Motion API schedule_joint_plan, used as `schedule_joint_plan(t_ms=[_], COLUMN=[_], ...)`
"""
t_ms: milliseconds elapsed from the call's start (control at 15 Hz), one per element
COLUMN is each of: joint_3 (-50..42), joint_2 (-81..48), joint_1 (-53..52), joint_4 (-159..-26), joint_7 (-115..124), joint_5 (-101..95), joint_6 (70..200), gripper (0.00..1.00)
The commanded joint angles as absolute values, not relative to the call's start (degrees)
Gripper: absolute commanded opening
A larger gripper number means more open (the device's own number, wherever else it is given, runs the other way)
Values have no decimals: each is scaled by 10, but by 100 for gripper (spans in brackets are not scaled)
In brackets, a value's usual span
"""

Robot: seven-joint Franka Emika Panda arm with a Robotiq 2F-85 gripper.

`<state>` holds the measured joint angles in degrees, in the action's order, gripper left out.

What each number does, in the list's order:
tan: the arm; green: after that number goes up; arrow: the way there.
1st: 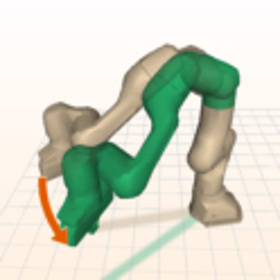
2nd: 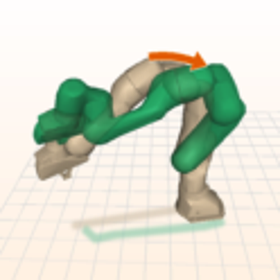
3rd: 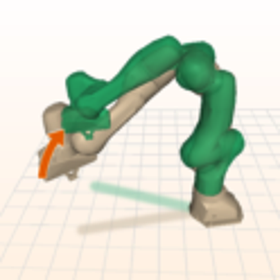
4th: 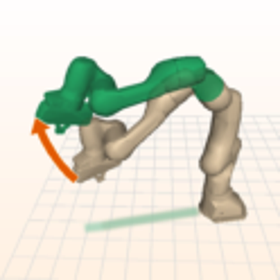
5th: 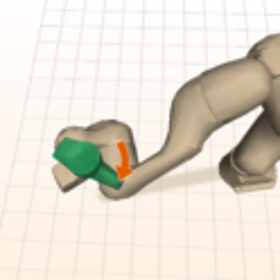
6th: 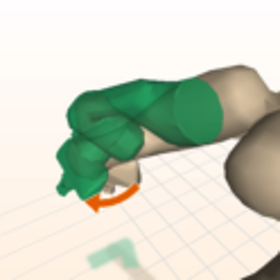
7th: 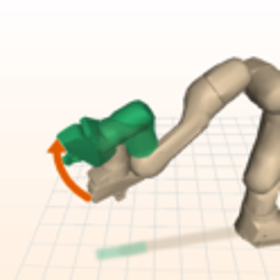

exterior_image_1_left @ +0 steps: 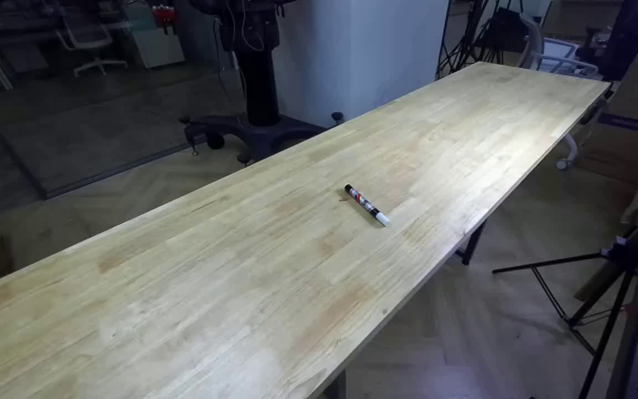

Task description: Move the marker to the left

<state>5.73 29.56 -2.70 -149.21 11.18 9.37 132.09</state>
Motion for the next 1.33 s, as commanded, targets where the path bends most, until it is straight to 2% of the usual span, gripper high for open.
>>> schedule_joint_plan(t_ms=[0, 867, 1267], joint_3=[55, 55, 37], joint_2=[296, 296, 168], joint_1=[-29, -29, 0], joint_4=[-1491, -1491, -1436], joint_7=[113, 113, 76], joint_5=[92, 92, 47], joint_6=[1319, 1319, 1360], gripper=[100, 100, 100])
